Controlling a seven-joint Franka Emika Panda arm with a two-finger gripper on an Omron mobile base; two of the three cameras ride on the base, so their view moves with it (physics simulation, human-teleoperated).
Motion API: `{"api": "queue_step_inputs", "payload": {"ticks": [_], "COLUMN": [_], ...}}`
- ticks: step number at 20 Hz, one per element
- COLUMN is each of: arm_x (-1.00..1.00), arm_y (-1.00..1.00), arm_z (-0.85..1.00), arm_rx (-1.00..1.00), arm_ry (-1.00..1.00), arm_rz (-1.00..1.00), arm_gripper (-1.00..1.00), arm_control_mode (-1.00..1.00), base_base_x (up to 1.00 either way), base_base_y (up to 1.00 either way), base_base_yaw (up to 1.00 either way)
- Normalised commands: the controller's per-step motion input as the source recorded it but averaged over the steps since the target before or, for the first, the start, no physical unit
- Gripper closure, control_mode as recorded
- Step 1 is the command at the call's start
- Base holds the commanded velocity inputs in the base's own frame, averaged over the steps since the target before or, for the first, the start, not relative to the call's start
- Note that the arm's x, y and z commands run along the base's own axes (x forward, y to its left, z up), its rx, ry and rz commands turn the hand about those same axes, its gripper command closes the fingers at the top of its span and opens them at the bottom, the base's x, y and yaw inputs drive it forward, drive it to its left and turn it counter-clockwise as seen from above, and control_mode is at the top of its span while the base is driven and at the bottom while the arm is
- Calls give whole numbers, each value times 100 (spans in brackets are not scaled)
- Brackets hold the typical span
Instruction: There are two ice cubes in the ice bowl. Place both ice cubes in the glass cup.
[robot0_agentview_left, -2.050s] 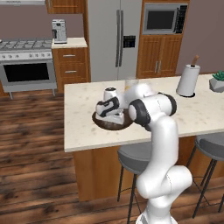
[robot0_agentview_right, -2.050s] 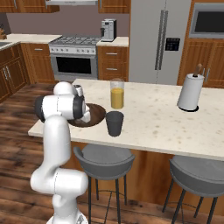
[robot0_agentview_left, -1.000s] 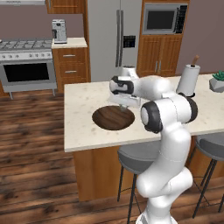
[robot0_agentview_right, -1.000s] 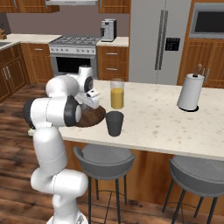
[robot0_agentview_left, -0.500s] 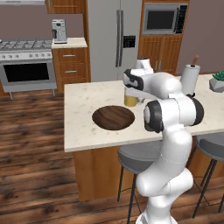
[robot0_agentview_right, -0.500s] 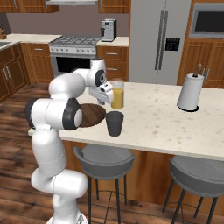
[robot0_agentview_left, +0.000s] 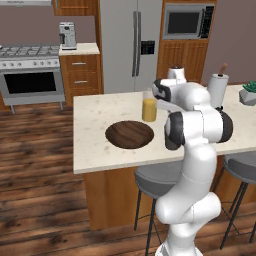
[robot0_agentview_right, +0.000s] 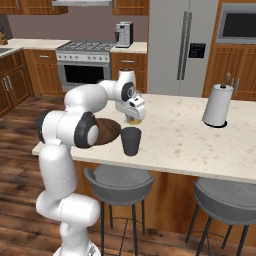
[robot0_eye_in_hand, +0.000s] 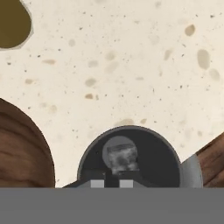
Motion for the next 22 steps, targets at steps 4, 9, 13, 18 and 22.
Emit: {"api": "queue_step_inputs", "payload": {"ticks": [4,9,13,18,22], "arm_x": [13,0,0,0,3], "arm_y": [-11,0,0,0,0], "arm_z": [-10,-41,-43,-35,-18], "arm_rx": [4,0,0,0,0], "arm_ry": [3,0,3,4,4], "arm_rz": [0,0,0,0,0], "arm_gripper": [100,100,100,100,100], "arm_control_mode": [-100,-100,-100,-100,-100], "base_base_x": [0,0,0,0,0], "base_base_y": [0,0,0,0,0], "base_base_yaw": [0,0,0,0,0]}}
